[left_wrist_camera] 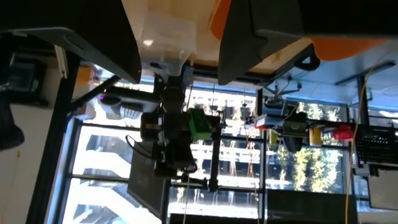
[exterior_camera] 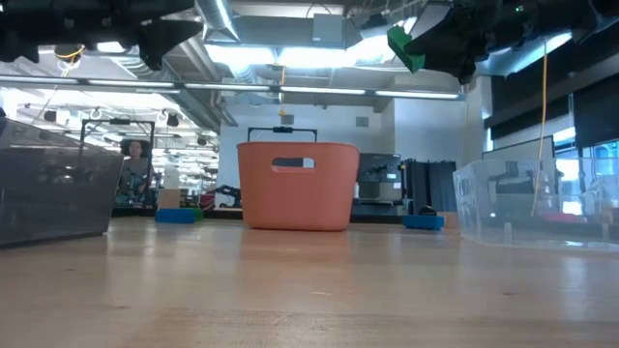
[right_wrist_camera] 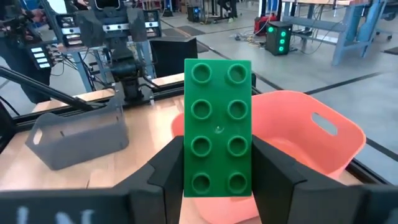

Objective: Sort & place blocks by color
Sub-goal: Put the top right green game piece into the transparent bin

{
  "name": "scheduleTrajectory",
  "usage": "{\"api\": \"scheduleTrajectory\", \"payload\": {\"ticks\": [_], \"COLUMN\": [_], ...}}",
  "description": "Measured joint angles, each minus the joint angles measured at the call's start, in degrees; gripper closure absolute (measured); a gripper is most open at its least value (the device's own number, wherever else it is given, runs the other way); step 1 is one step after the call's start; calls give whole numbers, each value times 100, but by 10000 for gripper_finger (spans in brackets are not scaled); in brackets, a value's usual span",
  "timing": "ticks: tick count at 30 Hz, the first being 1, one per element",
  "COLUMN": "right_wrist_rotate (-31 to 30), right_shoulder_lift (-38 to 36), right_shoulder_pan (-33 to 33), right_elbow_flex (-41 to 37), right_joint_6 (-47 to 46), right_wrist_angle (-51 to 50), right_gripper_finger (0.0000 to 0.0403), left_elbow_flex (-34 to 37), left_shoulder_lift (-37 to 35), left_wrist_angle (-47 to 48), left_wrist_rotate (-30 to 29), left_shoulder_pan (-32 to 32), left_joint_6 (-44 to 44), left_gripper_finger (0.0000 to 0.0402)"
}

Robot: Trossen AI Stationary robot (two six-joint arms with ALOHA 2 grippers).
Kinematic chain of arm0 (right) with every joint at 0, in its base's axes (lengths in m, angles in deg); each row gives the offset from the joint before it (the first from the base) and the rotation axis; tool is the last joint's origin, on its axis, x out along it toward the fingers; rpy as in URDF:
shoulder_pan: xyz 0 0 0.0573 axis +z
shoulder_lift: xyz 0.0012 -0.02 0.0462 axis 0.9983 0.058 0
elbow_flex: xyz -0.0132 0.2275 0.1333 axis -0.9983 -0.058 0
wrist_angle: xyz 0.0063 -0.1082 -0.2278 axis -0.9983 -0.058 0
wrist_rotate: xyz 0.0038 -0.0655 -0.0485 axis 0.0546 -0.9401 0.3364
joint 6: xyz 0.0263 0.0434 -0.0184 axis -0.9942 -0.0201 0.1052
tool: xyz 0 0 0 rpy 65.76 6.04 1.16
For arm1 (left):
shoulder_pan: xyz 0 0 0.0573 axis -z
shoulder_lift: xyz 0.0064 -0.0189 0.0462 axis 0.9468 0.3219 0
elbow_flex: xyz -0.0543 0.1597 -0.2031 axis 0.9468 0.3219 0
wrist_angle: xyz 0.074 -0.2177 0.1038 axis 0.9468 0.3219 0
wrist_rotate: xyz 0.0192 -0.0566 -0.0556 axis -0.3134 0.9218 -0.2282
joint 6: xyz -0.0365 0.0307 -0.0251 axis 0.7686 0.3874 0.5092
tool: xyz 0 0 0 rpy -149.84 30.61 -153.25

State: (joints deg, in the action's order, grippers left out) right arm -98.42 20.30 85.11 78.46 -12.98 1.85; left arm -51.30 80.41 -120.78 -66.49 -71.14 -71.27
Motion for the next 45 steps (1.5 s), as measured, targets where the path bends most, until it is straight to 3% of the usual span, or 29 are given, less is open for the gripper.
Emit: {"api": "scheduleTrajectory", "payload": {"ticks": [4, 9, 17, 25, 35, 42, 45], "right_wrist_rotate": [309, 458, -50, 322, 342, 285, 464], "right_shoulder_lift": [39, 27, 411, 1747, 3118, 3538, 3533], "right_shoulder_pan": [13, 352, 1396, 2031, 2004, 1836, 1717], "right_elbow_flex": [2, 17, 1227, 1782, 1784, 1786, 1786], "right_joint_6": [-20, -518, -2489, -3969, -3791, -3293, -3182], "right_wrist_angle": [-32, -798, -4677, -6601, -6367, -5876, -5888], "right_gripper_finger": [262, 262, 262, 262, 262, 261, 209], "left_elbow_flex": [0, 0, 0, 0, 0, 0, 0], "left_shoulder_lift": [165, 259, 253, 251, 251, 251, 251], "left_wrist_angle": [-223, -172, -202, -218, -198, -181, -172], "left_wrist_rotate": [1, 0, -1, -1, -1, -1, -1], "left_shoulder_pan": [21, 21, 21, 21, 23, 23, 23], "left_joint_6": [18, 18, 49, 123, 193, 193, 193], "left_gripper_finger": [194, 194, 194, 194, 194, 194, 194]}}
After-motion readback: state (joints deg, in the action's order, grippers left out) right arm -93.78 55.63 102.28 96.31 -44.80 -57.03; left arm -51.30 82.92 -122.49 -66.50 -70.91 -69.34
